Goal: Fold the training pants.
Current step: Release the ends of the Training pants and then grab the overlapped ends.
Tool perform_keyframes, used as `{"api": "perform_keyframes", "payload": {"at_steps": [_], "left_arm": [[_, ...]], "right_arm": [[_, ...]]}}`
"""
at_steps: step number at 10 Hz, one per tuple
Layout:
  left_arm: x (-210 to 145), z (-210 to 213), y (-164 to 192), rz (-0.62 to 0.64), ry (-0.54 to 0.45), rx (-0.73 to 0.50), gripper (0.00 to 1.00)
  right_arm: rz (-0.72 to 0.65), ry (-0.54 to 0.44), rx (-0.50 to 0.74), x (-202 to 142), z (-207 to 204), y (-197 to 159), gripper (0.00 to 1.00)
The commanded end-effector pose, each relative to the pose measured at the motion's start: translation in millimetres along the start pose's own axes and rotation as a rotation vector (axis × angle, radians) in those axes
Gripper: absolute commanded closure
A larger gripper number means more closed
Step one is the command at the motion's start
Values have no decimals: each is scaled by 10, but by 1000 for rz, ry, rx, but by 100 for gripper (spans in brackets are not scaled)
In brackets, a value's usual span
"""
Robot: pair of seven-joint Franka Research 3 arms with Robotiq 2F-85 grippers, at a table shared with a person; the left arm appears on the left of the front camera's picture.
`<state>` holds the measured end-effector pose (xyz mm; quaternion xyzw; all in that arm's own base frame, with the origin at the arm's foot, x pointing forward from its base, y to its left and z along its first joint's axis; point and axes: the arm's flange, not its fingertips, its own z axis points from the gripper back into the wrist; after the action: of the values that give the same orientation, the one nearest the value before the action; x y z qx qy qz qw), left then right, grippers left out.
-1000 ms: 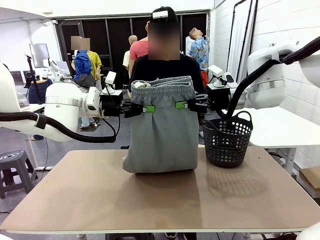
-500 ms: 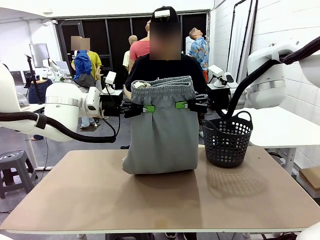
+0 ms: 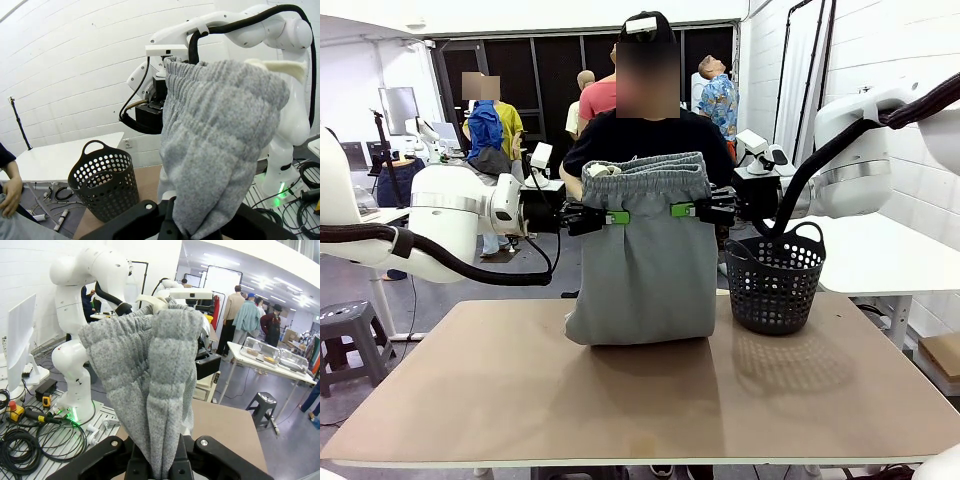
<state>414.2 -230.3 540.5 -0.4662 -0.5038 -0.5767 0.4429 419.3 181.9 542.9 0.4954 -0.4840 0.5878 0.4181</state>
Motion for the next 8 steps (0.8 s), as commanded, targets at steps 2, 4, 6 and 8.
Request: {"api": "perform_keyframes", "payload": {"at_steps": [2, 4, 6, 8], "left_arm": [[29, -6, -6, -3, -4, 1, 100], [29, -6, -6, -3, -4, 1, 100], [29, -6, -6, -3, -4, 1, 100], [29, -6, -6, -3, -4, 1, 100]], "right_arm": [[4, -6, 5, -2, -4, 37, 100], [4, -6, 5, -2, -4, 37, 100], [4, -6, 5, -2, -4, 37, 100], [4, -6, 5, -2, -4, 37, 100]]}}
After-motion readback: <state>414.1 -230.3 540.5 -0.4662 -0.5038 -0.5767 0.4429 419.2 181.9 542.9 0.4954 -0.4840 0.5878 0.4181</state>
